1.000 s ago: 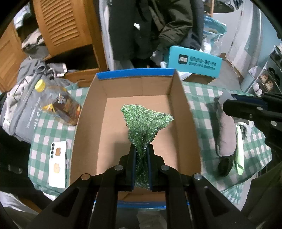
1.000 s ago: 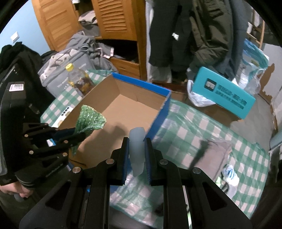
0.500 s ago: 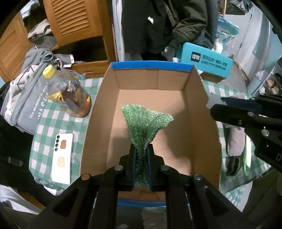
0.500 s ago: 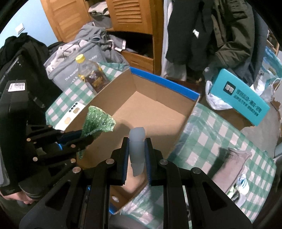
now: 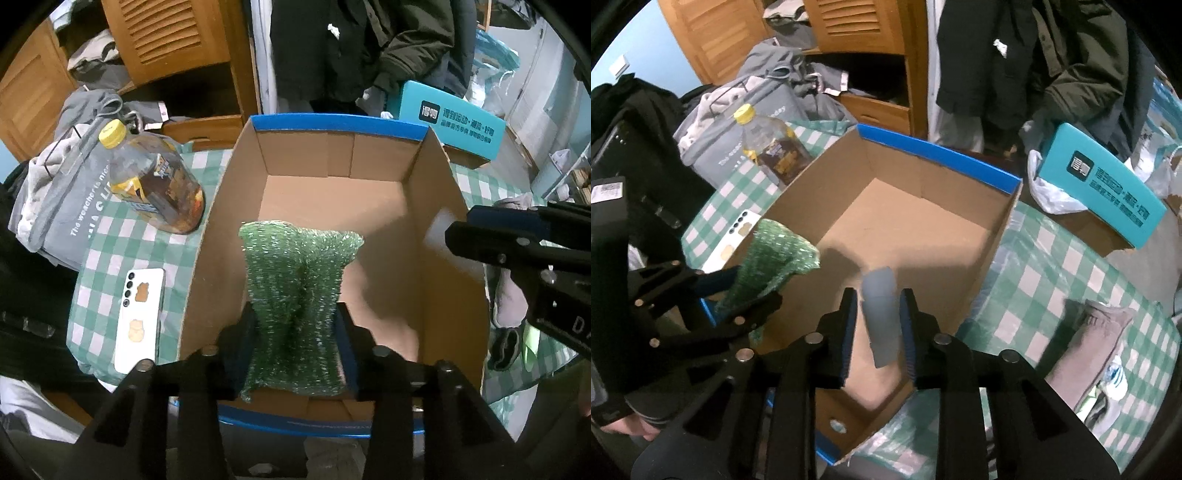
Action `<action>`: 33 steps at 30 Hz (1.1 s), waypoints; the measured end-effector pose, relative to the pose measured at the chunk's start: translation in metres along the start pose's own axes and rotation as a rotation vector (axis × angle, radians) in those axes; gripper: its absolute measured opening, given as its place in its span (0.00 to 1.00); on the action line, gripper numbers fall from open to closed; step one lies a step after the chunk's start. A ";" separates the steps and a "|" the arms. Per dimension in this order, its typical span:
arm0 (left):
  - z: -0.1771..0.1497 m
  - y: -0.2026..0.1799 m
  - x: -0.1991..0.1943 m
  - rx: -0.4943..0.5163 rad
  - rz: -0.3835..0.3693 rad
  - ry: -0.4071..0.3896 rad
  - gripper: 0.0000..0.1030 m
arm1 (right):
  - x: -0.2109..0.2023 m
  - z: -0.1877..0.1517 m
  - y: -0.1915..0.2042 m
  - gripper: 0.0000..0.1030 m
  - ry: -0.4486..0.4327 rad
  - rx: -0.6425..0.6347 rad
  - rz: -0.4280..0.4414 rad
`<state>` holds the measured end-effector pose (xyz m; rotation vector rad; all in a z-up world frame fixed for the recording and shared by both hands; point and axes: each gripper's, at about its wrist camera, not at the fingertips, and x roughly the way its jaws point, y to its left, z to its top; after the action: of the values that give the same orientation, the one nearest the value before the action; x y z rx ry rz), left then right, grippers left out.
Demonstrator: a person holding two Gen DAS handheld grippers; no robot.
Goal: Organize soft objects
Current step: 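Lower the scrub pad into the box and open the left tool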
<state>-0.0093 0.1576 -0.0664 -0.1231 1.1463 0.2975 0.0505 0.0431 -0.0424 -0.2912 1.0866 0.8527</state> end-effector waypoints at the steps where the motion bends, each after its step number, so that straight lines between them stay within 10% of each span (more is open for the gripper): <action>1: 0.000 0.000 -0.001 0.001 0.005 -0.004 0.53 | -0.001 0.000 -0.001 0.35 -0.004 0.004 -0.001; 14: 0.001 -0.003 -0.006 0.013 0.018 -0.018 0.72 | -0.014 -0.001 -0.009 0.55 -0.036 0.033 -0.021; 33: 0.004 -0.040 -0.016 0.089 0.003 -0.041 0.75 | -0.034 -0.023 -0.034 0.56 -0.050 0.080 -0.053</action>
<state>-0.0004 0.1176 -0.0522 -0.0372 1.1177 0.2500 0.0535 -0.0085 -0.0298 -0.2298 1.0593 0.7634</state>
